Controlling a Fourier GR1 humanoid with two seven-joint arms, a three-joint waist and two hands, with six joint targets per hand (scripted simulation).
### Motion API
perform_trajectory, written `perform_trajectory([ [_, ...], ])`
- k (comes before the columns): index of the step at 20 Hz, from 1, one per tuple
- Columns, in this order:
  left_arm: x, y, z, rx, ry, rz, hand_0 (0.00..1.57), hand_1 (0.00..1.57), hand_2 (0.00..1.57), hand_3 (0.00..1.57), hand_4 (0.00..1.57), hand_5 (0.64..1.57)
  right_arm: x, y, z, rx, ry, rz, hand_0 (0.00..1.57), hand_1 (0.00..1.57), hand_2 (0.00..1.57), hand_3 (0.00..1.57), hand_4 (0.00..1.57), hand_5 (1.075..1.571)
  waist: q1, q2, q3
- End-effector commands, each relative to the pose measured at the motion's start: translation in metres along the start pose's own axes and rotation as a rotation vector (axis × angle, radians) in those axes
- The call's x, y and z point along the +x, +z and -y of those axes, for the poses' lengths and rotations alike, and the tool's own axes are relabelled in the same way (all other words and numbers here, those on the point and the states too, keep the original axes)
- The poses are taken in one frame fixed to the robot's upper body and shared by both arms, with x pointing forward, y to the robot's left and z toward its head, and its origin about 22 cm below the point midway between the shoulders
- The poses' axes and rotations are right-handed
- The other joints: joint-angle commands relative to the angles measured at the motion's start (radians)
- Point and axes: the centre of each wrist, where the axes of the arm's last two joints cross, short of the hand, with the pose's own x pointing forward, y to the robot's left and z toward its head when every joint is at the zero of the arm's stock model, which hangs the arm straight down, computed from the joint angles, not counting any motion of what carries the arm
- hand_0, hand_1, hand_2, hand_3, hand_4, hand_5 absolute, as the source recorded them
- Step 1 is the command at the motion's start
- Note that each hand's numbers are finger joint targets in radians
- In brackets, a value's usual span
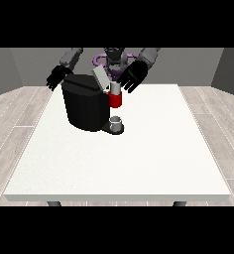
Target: Insert the coffee pod into the coffee machine and close the lid
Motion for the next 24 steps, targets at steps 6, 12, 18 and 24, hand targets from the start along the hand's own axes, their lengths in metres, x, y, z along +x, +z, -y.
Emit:
perform_trajectory([
  [6, 0.000, -0.001, 0.002, 0.002, 0.000, 0.022, 1.19, 1.19, 1.27, 1.20, 0.51, 1.571, -0.001, 0.003, -0.006, 0.001, -0.003, 0.020, 0.00, 0.00, 0.00, 0.00, 0.46, 1.571, 0.001, 0.023, -0.0002],
  [12, 0.002, -0.002, 0.021, -0.028, -0.025, -0.009, 1.19, 1.19, 1.25, 1.18, 0.49, 1.571, -0.013, 0.008, 0.007, -0.021, -0.003, 0.003, 0.00, 0.00, 0.00, 0.00, 0.43, 1.571, 0.006, 0.007, 0.0000],
  [18, 0.001, -0.004, 0.004, -0.037, 0.022, -0.027, 1.22, 1.22, 1.27, 1.17, 0.48, 1.571, 0.008, -0.002, -0.002, -0.017, 0.004, 0.018, 0.00, 0.00, 0.00, 0.00, 0.43, 1.571, -0.014, 0.020, -0.0004],
  [24, -0.007, 0.002, 0.037, -0.100, -0.001, -0.031, 1.16, 1.16, 1.19, 1.06, 0.46, 1.571, -0.024, 0.021, -0.007, -0.062, 0.005, -0.053, 0.00, 0.00, 0.00, 0.00, 0.38, 1.571, 0.025, -0.026, -0.0003],
])
